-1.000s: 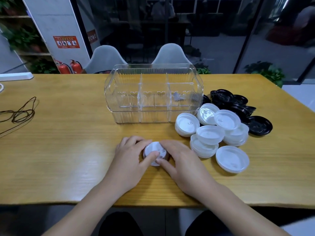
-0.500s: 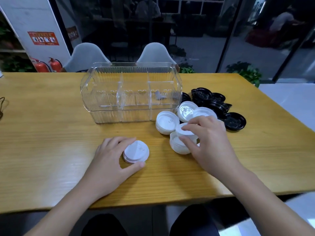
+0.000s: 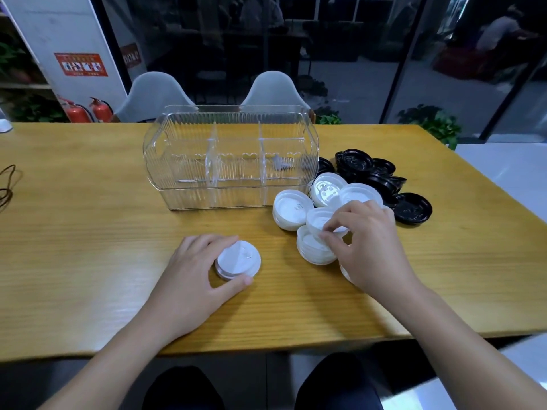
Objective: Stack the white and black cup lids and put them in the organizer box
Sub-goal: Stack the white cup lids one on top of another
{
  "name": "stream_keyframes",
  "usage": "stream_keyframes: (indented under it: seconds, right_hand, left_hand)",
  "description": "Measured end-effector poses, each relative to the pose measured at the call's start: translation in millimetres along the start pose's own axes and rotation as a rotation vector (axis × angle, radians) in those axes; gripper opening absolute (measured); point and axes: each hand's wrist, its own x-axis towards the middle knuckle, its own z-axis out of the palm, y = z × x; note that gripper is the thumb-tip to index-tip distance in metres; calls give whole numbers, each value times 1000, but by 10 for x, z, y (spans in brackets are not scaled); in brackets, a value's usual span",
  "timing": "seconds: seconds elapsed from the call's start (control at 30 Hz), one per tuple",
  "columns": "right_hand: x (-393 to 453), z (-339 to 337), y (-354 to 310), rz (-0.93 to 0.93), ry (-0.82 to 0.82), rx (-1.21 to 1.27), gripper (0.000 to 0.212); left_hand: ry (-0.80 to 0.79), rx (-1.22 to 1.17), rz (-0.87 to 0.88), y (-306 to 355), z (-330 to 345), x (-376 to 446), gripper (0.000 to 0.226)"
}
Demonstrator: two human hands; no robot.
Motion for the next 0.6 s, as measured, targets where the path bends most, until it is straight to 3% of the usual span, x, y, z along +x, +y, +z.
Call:
stream_keyframes:
  seconds: [0.13,0.4,0.6]
  right_hand:
    - [-6,-120,-82,74,31,213,11]
    - [44,-233,-462,169,-4,715,11]
    - [-89,-11,-908,304,-151,1074,15]
  left_hand:
    - [30,-75,-11,26,-22,2,75]
    - [182,-335,-28,300,-101,-85,42]
    - [201,-761,-10,604,-44,-83,60]
